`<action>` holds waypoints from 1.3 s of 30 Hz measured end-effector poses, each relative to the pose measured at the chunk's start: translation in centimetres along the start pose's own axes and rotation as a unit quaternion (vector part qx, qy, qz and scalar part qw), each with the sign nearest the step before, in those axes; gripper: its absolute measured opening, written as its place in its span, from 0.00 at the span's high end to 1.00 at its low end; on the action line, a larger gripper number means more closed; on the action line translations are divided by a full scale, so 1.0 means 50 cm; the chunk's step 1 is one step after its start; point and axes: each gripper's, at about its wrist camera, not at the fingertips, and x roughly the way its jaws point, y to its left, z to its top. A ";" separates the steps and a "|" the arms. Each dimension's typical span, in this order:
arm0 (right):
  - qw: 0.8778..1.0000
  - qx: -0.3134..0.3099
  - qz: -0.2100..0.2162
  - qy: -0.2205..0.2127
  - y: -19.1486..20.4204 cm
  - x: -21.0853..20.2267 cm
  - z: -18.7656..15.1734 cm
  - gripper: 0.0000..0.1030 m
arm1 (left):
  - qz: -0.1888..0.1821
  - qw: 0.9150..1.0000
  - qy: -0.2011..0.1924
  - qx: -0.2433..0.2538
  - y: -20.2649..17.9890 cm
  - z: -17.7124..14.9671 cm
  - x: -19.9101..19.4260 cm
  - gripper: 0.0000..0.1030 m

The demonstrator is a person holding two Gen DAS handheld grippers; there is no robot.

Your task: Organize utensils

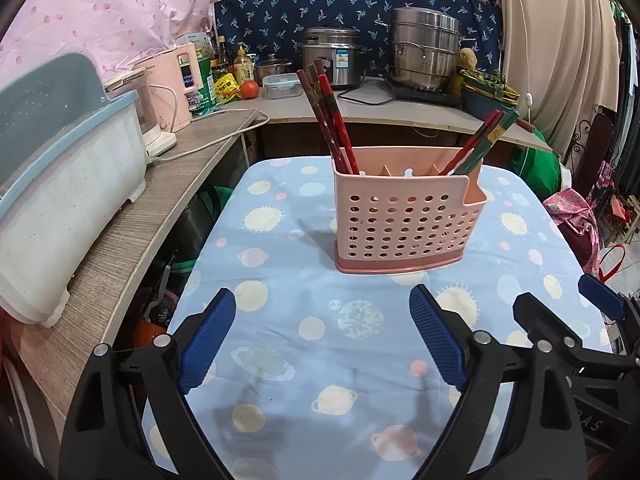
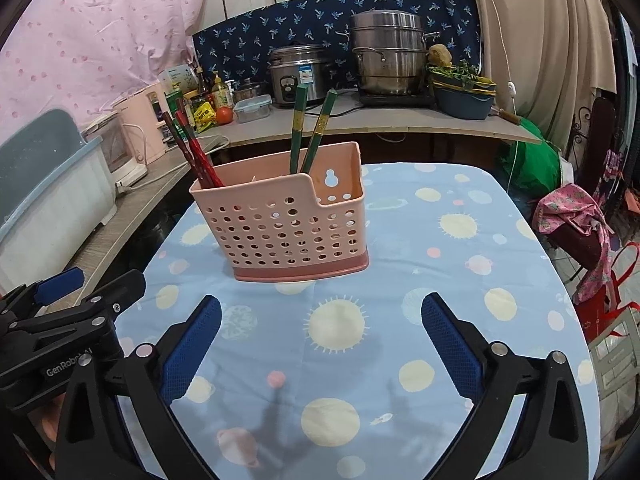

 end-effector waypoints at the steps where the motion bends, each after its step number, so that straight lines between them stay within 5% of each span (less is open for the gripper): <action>1: 1.000 0.000 -0.003 -0.001 0.000 0.001 0.000 0.06 | -0.001 1.000 0.000 -0.001 0.001 0.000 0.000 0.16; 39: 1.000 -0.003 -0.025 0.016 -0.009 0.031 0.004 0.06 | 0.034 0.999 -0.003 0.011 -0.007 0.008 0.028 0.09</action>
